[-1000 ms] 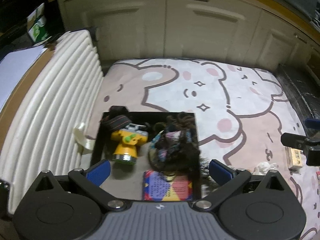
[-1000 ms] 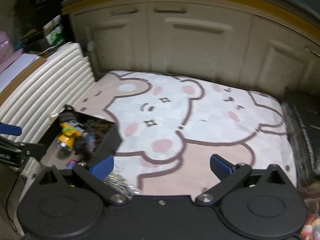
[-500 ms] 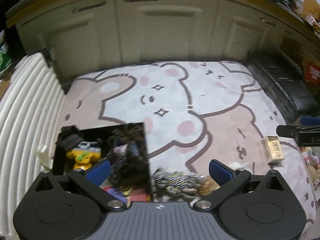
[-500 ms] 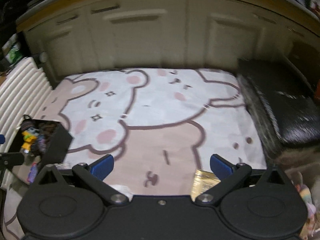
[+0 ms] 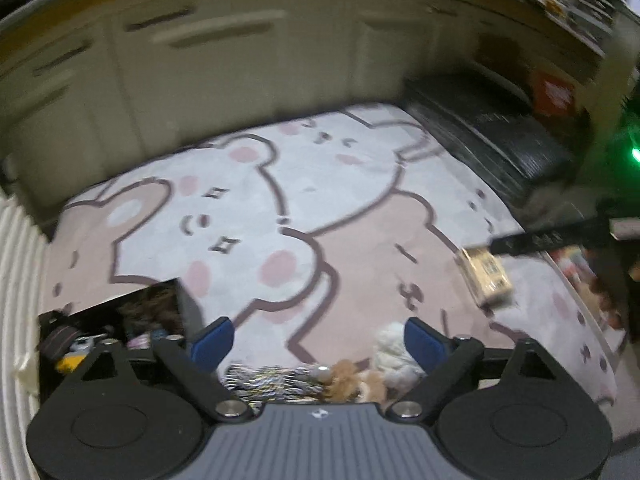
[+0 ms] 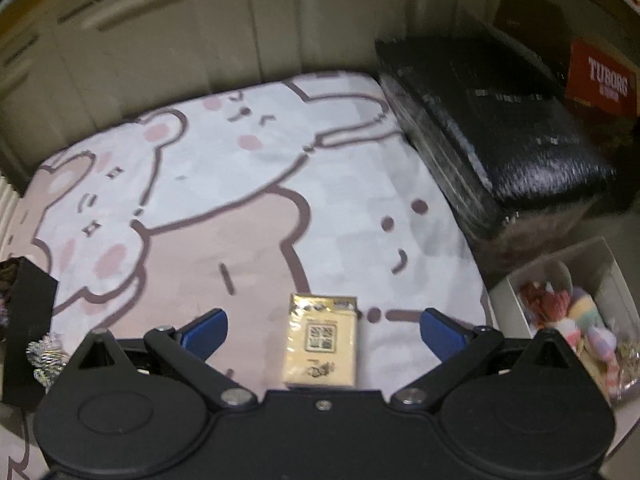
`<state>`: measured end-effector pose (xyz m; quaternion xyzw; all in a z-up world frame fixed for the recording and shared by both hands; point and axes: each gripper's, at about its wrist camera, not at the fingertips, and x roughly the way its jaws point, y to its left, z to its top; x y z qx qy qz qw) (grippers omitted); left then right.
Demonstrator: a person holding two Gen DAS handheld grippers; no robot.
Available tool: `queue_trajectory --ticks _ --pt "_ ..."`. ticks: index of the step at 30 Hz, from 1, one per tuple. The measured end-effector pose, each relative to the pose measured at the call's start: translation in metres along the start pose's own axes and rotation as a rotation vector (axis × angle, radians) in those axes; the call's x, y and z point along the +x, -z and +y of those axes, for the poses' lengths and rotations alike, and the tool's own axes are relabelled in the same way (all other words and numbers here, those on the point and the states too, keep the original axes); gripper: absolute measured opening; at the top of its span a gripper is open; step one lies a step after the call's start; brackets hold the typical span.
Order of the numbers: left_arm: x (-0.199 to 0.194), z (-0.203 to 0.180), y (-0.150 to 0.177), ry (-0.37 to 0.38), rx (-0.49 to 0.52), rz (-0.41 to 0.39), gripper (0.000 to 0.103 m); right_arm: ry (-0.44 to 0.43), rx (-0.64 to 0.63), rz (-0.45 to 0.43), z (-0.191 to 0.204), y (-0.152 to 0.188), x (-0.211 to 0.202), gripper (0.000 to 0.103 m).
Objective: Organize objects
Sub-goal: 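Move the left tool to the white yarn ball while the right tool approaches the gold tissue pack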
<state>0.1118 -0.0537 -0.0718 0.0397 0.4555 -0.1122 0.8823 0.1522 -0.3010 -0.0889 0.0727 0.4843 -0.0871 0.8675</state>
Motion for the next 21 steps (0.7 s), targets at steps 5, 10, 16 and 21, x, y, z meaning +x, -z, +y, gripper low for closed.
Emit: queue_trajectory --ticks 5,10,16,21 --pt "0.021 -0.022 0.002 0.069 0.113 0.047 0.081 0.009 0.006 0.049 -0.001 0.001 0.017 0.103" --pt "0.041 -0.045 0.005 0.104 0.230 0.087 0.081 0.022 0.033 0.076 -0.006 -0.001 0.031 0.103" --pt "0.067 -0.066 0.007 0.131 0.325 0.150 0.080 0.032 0.061 0.117 -0.013 -0.004 0.044 0.095" --pt "0.086 -0.074 0.009 0.136 0.362 0.202 0.076 -0.005 0.088 0.147 -0.018 -0.003 0.053 0.090"
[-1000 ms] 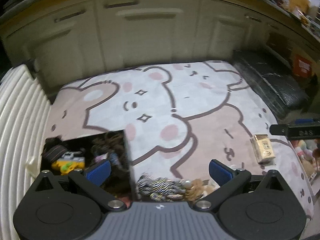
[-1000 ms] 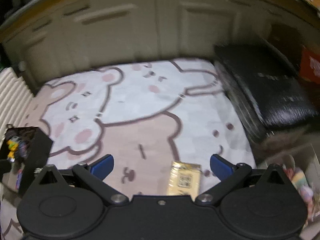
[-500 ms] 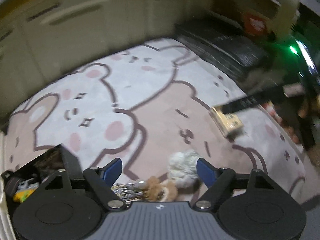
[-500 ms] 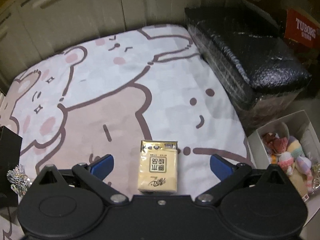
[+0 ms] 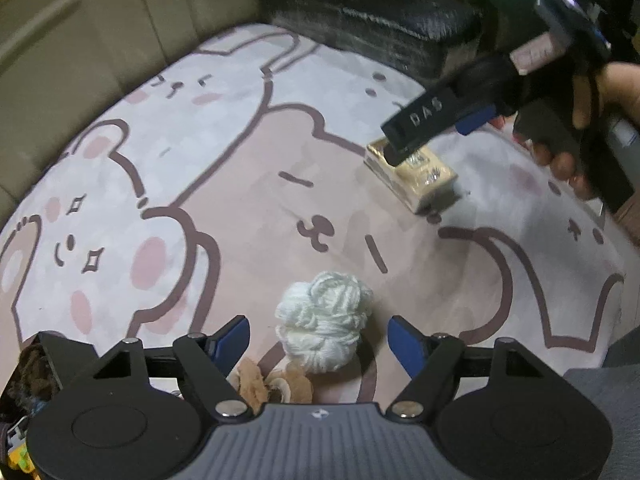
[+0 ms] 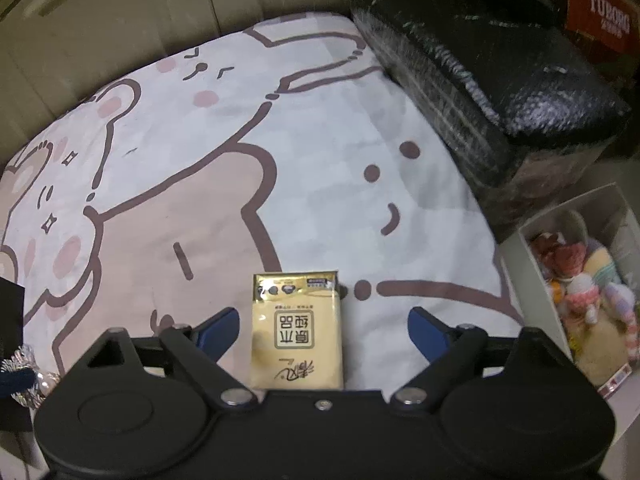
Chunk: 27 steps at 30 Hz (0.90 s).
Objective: Organize objects
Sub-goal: 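Move the left tool to the white yarn ball while the right tool approaches the gold tissue pack, then grasp the white yarn ball with the left tool while the right tool grasps the gold tissue pack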
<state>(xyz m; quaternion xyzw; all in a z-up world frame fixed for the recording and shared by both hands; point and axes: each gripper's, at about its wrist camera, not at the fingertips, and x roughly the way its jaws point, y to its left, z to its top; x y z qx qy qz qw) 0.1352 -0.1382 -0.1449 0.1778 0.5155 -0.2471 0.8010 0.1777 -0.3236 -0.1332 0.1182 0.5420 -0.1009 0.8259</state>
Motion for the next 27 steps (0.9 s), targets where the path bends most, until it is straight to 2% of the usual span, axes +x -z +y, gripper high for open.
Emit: queue_trajectory --ticks 6,15,18,19,22,27 --pt "0.019 -0.005 -0.006 0.011 0.028 0.033 0.073 -0.011 -0.023 0.037 0.003 0.001 0.010 0.087" --pt "0.042 -0.005 -0.010 -0.004 0.029 0.096 0.063 -0.007 -0.079 0.090 0.009 0.002 0.024 0.071" --pt "0.048 -0.004 -0.010 -0.008 0.026 0.113 0.057 -0.019 -0.098 0.098 0.011 0.002 0.026 0.061" --pt "0.049 -0.003 -0.011 -0.009 0.022 0.117 0.053 -0.027 -0.103 0.097 0.012 0.002 0.026 0.053" --pt "0.049 -0.001 -0.014 -0.004 0.007 0.116 0.048 -0.029 -0.116 0.092 0.011 0.002 0.024 0.053" --pt "0.042 0.003 -0.016 0.011 -0.041 0.088 0.045 -0.028 -0.128 0.072 0.009 0.003 0.017 0.053"
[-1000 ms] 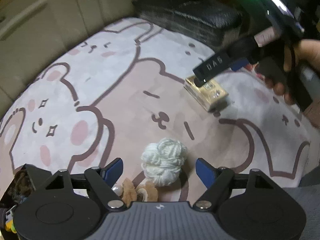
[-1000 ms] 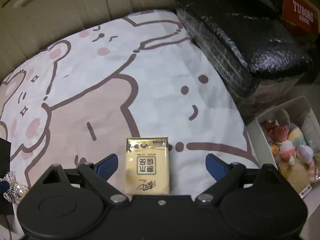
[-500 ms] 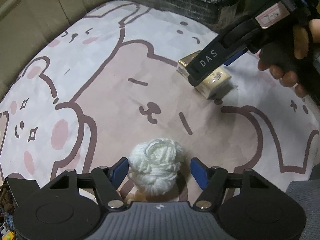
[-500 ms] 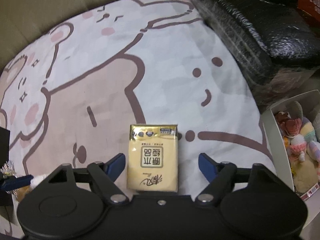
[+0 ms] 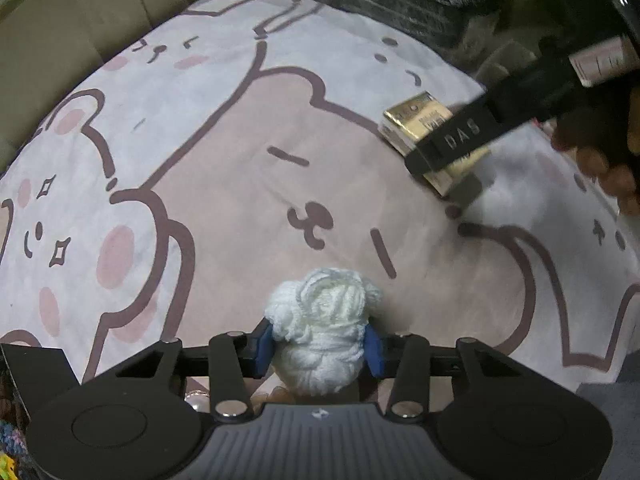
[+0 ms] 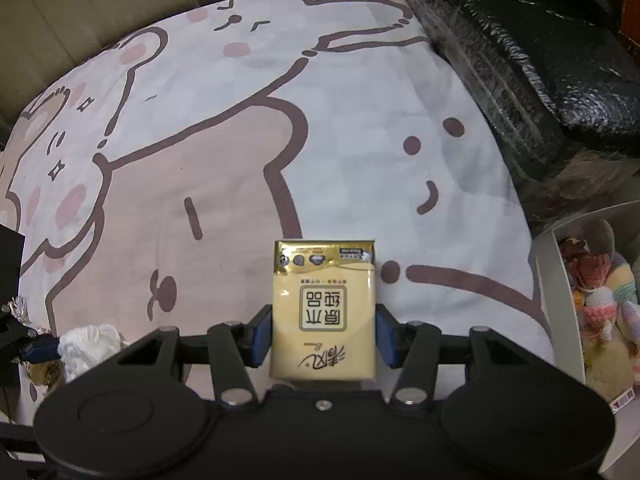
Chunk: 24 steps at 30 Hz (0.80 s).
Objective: Organize objects
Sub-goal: 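Grasp the white yarn ball with the left tool while the right tool grasps the gold tissue pack, then carry the yarn ball with the left tool toward the black box while the right tool carries the tissue pack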
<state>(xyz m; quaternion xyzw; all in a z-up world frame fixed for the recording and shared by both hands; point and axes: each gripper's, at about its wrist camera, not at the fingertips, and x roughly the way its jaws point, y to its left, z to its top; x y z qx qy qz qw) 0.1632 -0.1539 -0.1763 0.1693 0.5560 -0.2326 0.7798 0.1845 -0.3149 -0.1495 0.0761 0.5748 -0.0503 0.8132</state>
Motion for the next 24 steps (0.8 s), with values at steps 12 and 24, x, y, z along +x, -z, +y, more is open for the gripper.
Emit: queue_trajectory --ticks 12,24 --pt "-0.036 0.020 0.001 -0.061 -0.150 -0.100 0.045 -0.012 -0.039 -0.136 0.015 -0.001 -0.046 0.053" --pt "-0.079 0.051 0.014 -0.124 -0.323 -0.244 0.045 -0.018 -0.090 -0.249 0.040 0.001 -0.087 0.053"
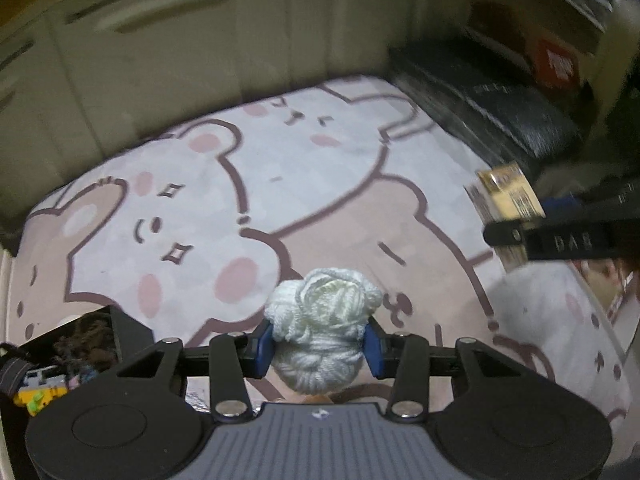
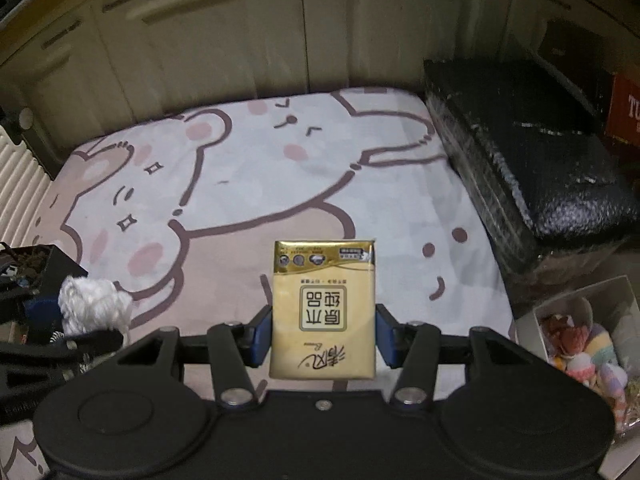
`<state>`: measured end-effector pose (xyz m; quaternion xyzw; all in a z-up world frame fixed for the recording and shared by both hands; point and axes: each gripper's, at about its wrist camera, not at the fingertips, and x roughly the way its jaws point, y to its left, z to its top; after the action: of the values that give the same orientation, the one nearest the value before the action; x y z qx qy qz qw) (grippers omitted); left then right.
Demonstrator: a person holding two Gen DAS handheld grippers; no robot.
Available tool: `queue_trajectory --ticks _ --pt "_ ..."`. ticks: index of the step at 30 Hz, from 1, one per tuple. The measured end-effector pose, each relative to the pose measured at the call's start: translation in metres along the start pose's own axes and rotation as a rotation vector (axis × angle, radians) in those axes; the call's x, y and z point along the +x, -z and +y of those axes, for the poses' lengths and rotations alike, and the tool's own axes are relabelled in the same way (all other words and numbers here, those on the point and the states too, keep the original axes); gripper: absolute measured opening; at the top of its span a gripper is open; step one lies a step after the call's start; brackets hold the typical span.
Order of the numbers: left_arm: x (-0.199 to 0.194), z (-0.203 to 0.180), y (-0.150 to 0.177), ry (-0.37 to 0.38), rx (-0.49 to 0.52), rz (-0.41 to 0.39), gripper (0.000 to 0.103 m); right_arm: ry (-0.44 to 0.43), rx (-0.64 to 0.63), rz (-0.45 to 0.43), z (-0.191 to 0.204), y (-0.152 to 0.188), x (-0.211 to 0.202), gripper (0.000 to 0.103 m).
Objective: Organize objects
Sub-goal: 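Carry the yarn ball with the left tool toward the black box while the right tool carries the tissue pack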
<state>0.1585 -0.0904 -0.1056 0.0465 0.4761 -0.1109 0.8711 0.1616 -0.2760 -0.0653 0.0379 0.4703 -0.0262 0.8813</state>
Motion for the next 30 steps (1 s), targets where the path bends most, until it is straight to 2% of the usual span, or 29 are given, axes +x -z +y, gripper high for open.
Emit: queue_trajectory --ticks 18,30 --pt "-0.053 0.050 0.007 -0.052 -0.204 -0.157 0.046 -0.014 -0.080 -0.114 0.036 -0.009 -0.035 0.053" --pt "-0.073 0.085 0.023 -0.090 -0.277 -0.185 0.046 -0.058 -0.123 -0.136 0.069 -0.014 -0.037 0.053"
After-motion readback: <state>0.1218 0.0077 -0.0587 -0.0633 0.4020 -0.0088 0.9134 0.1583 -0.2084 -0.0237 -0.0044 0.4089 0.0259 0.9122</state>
